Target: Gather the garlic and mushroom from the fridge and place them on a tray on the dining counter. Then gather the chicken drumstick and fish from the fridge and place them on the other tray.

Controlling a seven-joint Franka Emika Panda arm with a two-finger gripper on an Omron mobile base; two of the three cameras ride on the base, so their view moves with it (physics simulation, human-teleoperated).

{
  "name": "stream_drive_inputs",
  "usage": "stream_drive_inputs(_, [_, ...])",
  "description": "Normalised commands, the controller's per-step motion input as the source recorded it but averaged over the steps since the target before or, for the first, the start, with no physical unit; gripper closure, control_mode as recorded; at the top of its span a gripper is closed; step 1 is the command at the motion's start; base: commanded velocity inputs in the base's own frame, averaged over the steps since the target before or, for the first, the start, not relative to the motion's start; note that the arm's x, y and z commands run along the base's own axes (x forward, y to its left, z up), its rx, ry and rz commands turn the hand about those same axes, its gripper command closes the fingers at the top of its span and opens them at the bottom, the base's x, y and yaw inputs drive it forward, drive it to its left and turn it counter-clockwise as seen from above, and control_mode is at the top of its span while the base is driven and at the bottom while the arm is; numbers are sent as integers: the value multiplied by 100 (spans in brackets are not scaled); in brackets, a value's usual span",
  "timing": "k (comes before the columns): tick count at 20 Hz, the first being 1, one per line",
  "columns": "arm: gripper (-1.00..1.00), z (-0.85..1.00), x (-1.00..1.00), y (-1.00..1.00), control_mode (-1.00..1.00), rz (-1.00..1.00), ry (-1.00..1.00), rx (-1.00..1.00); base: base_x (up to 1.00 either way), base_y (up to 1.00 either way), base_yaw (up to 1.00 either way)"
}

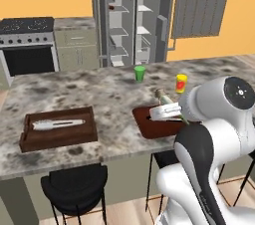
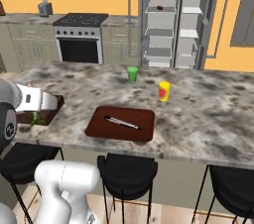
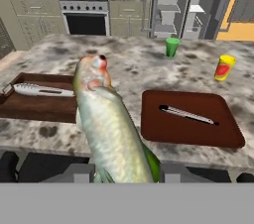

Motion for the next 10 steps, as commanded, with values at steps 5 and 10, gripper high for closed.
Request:
stream_drive_inputs(5, [100,-22,34,-62,-100,11,7,4,7,-14,3])
stream_drive_inputs(10, [100,-39,61,-61,-100,13,11,1,0,0,0])
